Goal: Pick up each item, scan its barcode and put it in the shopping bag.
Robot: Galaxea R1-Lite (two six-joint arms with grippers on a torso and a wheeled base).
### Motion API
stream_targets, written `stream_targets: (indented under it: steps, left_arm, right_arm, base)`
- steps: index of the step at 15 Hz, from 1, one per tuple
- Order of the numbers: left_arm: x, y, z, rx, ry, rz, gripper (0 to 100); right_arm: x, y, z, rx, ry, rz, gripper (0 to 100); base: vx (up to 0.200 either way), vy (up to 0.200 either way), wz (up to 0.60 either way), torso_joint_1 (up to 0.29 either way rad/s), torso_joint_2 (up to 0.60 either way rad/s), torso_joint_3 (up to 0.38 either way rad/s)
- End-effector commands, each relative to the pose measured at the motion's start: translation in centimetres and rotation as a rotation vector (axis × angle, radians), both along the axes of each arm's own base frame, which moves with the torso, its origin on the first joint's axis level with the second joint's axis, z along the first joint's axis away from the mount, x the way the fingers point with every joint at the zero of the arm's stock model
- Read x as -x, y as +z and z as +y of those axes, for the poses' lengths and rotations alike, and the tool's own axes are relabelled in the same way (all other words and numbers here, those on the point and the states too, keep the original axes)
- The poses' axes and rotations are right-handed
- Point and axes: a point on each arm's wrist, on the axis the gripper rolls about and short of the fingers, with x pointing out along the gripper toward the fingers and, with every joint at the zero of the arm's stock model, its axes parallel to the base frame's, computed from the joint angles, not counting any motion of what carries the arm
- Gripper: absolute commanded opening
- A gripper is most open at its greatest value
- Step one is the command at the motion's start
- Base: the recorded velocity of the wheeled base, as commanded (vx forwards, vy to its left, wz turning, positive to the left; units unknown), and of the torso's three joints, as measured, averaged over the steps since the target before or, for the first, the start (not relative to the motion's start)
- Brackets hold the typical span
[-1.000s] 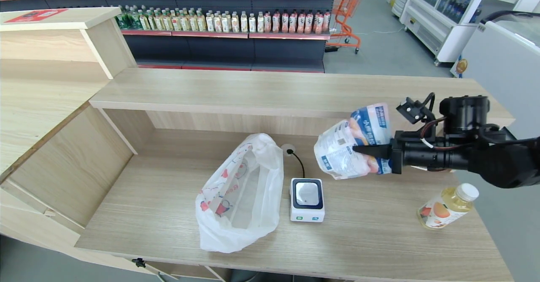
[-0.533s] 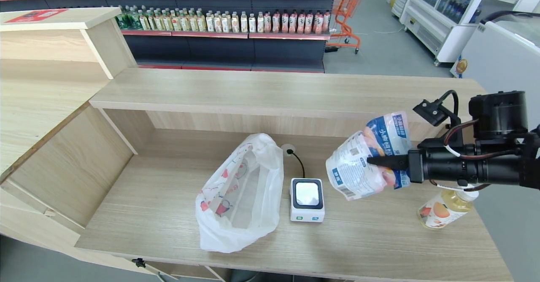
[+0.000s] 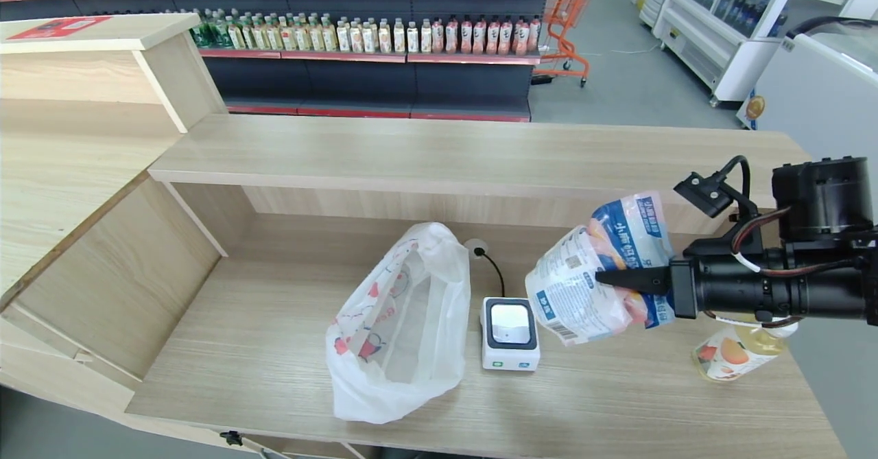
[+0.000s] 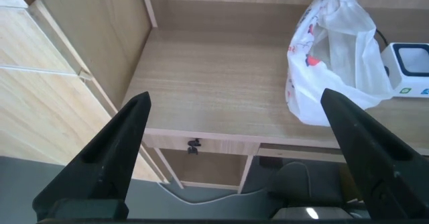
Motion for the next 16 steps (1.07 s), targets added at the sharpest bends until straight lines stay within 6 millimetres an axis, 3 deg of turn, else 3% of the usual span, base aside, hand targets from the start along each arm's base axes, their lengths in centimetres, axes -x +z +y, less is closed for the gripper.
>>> stream_targets:
  steps: [1, 4, 9, 16]
  left_arm:
    - [0.0, 0.0, 0.0, 0.0, 0.002, 0.0, 100]
    - [0.0, 0.0, 0.0, -0.001, 0.0, 0.001, 100]
    - [0.0, 0.0, 0.0, 0.0, 0.0, 0.001, 100]
    - [0.0, 0.0, 0.0, 0.0, 0.0, 0.0, 100]
  right_arm:
    - [-0.7, -0.5, 0.8, 0.0, 0.023, 0.023, 0]
    - [-2.5, -1.6, 4.0, -0.013, 0.08, 0.084, 0]
    - [-7.9, -6.4, 8.7, 0.103, -0.022, 0.074, 0]
    - [-12.5, -10.8, 12.0, 0.187, -0.077, 0.055, 0]
  base:
    - [0.0, 0.2, 0.0, 0.032, 0.02, 0.002]
    - [0.0, 0.133, 0.0, -0.005, 0.0, 0.002]
    - [0.0, 0.0, 0.0, 0.0, 0.0, 0.0]
    - [0.0, 0.0, 0.0, 0.0, 0.0, 0.0]
